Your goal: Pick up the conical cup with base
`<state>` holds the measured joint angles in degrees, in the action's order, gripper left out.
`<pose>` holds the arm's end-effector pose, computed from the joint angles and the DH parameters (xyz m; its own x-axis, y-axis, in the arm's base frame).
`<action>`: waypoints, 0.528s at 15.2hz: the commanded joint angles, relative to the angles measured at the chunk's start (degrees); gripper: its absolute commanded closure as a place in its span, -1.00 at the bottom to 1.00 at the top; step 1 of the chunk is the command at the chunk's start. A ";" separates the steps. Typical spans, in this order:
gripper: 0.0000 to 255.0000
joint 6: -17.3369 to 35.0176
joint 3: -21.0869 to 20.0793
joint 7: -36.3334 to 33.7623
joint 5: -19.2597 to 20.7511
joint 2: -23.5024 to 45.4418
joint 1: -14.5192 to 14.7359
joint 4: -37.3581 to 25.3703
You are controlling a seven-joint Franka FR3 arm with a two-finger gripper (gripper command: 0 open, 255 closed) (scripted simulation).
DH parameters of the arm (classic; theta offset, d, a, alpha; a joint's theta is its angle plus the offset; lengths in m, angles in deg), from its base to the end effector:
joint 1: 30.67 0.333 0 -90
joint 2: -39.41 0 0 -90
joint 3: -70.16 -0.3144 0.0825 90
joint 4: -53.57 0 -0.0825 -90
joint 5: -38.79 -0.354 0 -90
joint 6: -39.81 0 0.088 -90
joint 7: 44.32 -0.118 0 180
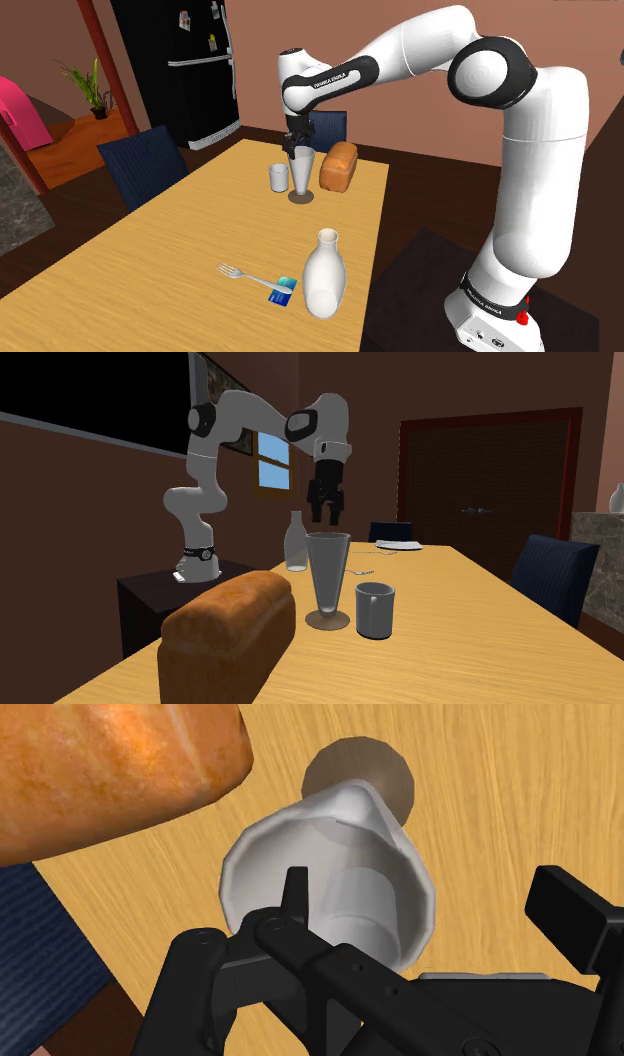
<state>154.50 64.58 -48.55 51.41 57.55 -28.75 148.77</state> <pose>0.6226 0.0605 0.4276 0.9891 0.1436 0.0310 0.1364 -0.9761 0.1693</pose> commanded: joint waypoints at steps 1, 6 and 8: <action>-1.00 -0.61 -0.01 -0.36 0.78 5.06 0.70 -5.76; -1.00 1.86 0.16 -0.94 1.22 6.90 0.84 -5.11; -1.00 3.14 0.23 -1.22 1.40 7.39 0.84 -4.29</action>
<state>157.00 64.79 -49.56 52.72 64.80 -27.94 143.98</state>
